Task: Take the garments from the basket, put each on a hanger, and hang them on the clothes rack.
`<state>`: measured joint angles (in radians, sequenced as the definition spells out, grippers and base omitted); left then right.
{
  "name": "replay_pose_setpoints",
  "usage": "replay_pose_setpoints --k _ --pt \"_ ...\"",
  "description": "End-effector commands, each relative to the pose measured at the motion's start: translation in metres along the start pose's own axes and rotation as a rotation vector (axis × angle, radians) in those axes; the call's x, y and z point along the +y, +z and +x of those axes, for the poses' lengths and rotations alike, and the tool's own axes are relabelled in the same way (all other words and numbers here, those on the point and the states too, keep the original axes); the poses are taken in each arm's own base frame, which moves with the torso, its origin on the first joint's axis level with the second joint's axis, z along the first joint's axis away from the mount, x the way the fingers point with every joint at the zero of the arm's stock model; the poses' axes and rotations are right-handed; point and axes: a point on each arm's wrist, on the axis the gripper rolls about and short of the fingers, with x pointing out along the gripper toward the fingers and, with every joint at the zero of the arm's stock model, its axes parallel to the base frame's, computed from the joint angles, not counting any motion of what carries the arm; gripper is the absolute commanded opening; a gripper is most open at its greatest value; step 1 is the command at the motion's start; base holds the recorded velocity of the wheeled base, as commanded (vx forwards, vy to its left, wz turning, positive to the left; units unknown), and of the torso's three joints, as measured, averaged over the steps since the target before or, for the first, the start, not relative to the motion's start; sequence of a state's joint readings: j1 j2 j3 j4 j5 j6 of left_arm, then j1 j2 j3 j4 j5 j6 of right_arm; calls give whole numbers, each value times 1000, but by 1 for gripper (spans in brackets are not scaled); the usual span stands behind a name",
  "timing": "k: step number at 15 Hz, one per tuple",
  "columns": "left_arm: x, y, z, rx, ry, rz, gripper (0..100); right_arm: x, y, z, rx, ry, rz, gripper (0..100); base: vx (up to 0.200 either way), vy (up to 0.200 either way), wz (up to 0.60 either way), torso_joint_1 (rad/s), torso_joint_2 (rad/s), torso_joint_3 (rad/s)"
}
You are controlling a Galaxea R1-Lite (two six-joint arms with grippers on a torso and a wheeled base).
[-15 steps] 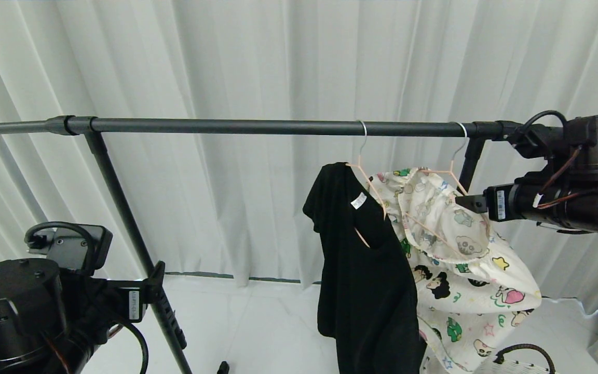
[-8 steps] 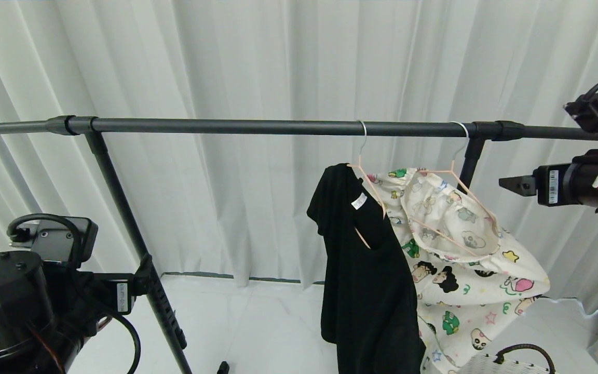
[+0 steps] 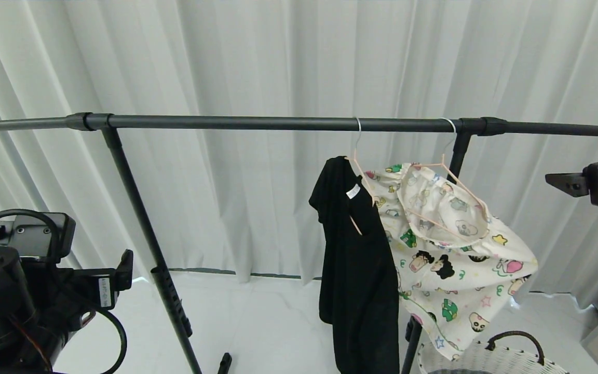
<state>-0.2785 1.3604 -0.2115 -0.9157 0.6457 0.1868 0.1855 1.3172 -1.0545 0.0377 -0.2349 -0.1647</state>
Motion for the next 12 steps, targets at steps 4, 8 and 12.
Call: replay_pose_setpoints --k 4,8,12 --pt "1 0 -1 -2 1 -2 100 -7 -2 -3 -1 -33 11 100 -200 0 0 1 2 1" --pt "1 1 -1 -6 0 -4 100 -9 -5 -8 -3 -39 13 100 -200 0 0 5 1 4" --pt "3 1 -3 -13 3 -8 100 -13 -13 -15 11 -61 12 100 -200 0 0 6 4 2"
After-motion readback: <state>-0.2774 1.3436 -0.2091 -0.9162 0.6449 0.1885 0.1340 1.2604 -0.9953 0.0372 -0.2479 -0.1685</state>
